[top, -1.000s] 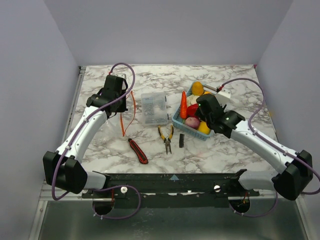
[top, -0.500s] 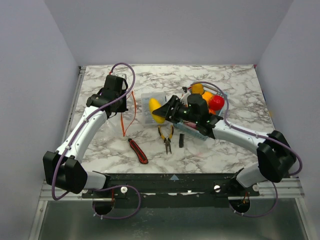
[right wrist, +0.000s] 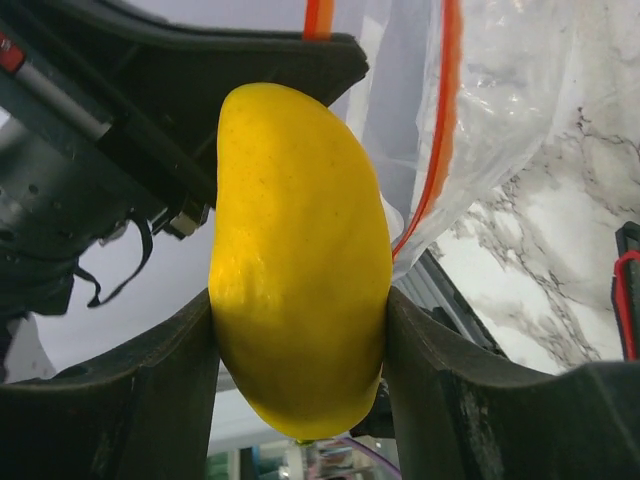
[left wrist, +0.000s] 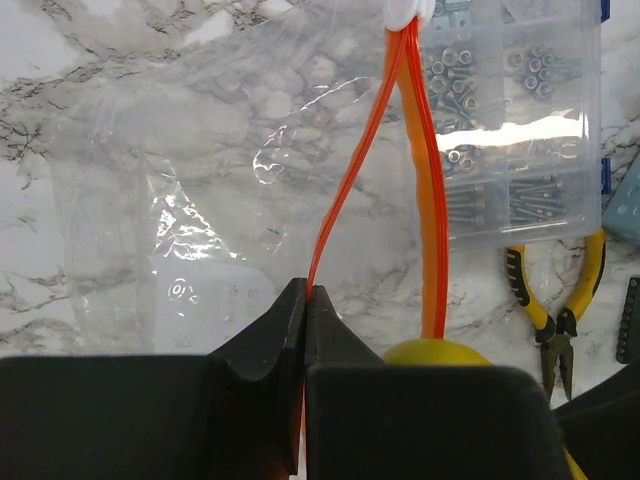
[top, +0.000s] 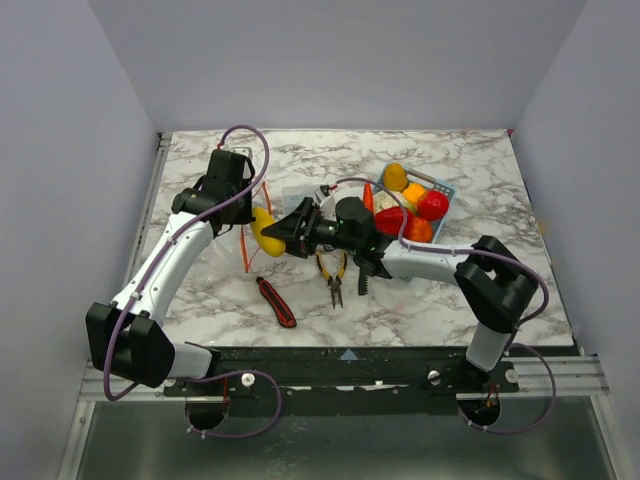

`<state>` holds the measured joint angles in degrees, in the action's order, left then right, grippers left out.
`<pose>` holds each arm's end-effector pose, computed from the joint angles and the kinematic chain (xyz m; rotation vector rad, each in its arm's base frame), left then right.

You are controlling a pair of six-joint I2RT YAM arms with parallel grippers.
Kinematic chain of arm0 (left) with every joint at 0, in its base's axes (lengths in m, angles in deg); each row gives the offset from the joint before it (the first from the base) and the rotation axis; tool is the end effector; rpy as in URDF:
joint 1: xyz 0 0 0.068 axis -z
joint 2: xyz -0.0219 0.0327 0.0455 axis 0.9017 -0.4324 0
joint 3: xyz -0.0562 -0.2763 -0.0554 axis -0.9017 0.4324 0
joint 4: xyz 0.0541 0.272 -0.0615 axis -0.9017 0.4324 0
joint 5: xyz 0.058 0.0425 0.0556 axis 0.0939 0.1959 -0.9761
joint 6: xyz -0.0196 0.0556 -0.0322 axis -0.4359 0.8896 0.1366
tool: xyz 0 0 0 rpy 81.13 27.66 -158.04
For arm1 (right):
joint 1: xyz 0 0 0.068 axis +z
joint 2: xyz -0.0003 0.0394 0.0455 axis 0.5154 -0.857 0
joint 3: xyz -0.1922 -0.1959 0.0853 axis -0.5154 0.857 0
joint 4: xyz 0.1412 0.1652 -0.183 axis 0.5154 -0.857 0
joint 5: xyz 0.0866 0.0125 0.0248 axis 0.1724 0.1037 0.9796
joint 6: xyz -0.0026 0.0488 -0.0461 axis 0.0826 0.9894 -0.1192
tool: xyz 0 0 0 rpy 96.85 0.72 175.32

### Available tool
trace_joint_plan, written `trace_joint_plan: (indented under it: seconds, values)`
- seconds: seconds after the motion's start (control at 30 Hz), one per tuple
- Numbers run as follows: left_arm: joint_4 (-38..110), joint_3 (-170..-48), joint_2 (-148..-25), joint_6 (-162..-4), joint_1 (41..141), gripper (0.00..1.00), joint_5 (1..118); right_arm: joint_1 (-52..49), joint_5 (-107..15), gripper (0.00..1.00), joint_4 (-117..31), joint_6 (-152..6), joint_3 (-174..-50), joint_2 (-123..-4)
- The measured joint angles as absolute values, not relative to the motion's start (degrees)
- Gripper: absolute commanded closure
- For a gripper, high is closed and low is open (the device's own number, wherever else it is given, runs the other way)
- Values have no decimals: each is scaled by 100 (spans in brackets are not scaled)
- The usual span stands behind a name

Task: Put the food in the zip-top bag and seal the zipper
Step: Place the fake fruit in the zipper food storage bag.

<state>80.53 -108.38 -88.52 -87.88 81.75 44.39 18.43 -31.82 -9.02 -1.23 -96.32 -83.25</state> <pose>0.3035 -0.0884 0.3241 -0.0249 2.4072 -0.1304 0.2698 0.3461 0.2394 0.1874 2.1376 1.8454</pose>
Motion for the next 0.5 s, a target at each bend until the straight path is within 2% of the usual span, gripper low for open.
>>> trace_joint_plan:
  seconds: [0.33, 0.5]
  values:
    - [8033, -10838, -8845, -8804, 8164, 100, 4537, 1843, -3663, 85, -782, 1053, -9886, -8882]
    - [8009, -10838, -8806, -8817, 8164, 100, 4553, 1854, -3908, 62, -1029, 1160, -10015, -8904]
